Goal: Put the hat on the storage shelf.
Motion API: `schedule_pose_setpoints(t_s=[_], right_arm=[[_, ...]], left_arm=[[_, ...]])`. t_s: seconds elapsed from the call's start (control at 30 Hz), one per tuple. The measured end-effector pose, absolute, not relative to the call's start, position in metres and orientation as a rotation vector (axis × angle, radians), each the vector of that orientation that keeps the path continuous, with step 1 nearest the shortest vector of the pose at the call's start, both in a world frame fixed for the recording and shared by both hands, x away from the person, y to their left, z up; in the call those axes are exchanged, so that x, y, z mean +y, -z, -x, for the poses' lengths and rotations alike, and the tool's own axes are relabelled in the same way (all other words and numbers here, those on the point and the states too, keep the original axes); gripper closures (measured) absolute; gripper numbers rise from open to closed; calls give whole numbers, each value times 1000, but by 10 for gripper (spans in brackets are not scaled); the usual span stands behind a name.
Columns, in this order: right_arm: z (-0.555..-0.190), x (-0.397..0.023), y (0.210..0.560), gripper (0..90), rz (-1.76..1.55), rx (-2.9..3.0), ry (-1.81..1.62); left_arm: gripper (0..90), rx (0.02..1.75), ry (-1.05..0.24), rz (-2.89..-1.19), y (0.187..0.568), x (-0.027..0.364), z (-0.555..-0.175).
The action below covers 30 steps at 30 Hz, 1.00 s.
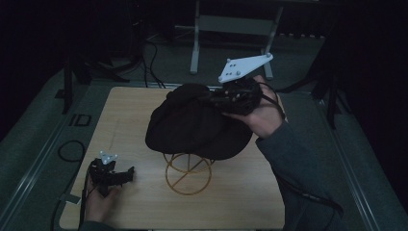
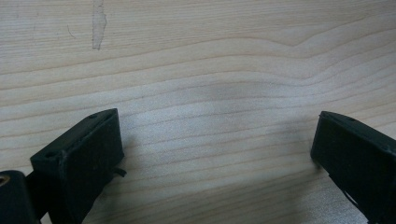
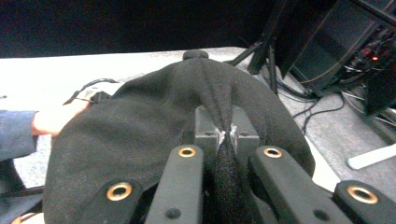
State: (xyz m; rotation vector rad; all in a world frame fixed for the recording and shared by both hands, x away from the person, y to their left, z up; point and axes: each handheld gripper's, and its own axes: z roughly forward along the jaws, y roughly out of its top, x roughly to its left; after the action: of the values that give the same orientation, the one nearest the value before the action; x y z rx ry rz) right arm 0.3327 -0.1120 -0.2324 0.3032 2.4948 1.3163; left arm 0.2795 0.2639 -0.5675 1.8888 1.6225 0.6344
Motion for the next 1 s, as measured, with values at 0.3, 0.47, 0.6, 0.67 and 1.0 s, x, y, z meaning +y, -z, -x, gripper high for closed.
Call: schedule_pose_setpoints(t_s=[0.3,0.47,0.6,0.67,1.0], right_arm=[[-329,-112,246,852,-289,2526,-1290],[-330,-114,259,850,-308,2545,-1291],[-332,-116,271,849,-315,2561,-1310],[-332,-116,276,848,-317,2569,-1306],[-333,-120,298,842,-341,2606,-1326]], left_arm=[[18,1622,-635,-1888,568,264,-280],[18,1622,-634,-1889,568,264,-279],[18,1622,-634,-1890,568,264,-279],[18,1622,-634,-1888,568,264,-279],[18,1622,-635,-1887,568,264,-279]])
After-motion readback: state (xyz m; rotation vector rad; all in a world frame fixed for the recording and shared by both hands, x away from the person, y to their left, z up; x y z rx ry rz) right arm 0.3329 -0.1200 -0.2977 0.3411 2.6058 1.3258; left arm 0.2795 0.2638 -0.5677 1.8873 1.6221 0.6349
